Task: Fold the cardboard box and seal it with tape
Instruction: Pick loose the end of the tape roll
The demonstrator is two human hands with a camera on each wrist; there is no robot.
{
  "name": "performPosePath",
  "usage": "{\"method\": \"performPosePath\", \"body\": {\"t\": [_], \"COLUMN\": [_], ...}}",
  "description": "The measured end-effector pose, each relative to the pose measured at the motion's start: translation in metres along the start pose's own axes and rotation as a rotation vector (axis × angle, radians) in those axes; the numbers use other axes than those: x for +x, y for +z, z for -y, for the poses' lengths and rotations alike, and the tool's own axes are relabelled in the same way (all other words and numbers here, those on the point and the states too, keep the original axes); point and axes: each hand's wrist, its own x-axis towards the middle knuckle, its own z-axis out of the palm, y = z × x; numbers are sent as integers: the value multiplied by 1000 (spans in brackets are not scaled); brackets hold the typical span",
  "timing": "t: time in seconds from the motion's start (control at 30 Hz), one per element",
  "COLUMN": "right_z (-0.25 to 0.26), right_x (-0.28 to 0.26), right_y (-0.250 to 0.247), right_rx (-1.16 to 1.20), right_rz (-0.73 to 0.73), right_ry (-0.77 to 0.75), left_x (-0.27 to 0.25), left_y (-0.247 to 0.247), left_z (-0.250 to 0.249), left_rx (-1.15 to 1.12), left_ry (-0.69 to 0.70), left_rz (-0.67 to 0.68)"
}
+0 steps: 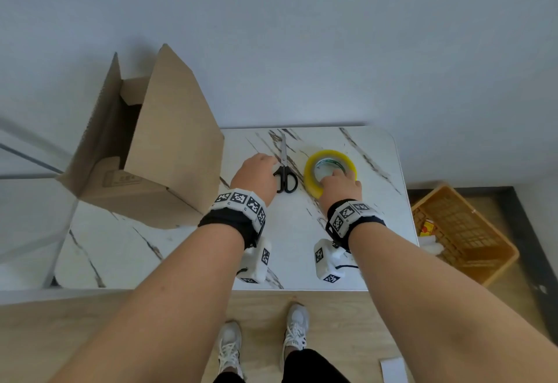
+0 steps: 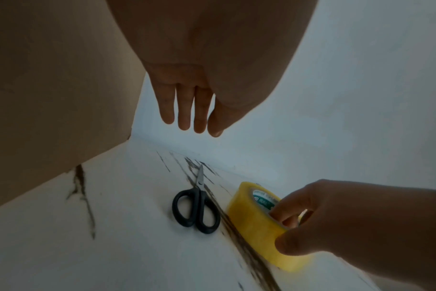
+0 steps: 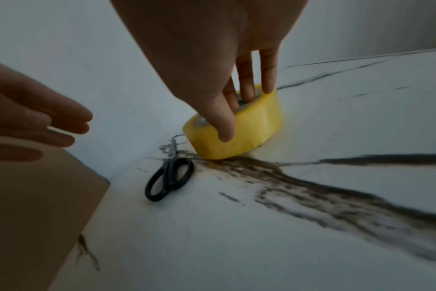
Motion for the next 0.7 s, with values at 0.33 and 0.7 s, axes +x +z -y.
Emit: {"method": "performPosePath", "body": {"t": [0.33,0.7], "right_z": [15,68], "right_x": [-36,-144], "right_y": [-50,-97], "right_rx": [599,1125], "right_rz": [-97,-327], "right_ry": [119,77], "left_x": [-17,-57], "left_y": [-53,-106], "left_z": [-10,3], "left_rx": [-130,-345], "left_ry": [78,268], "left_rz": [-105,-94]}}
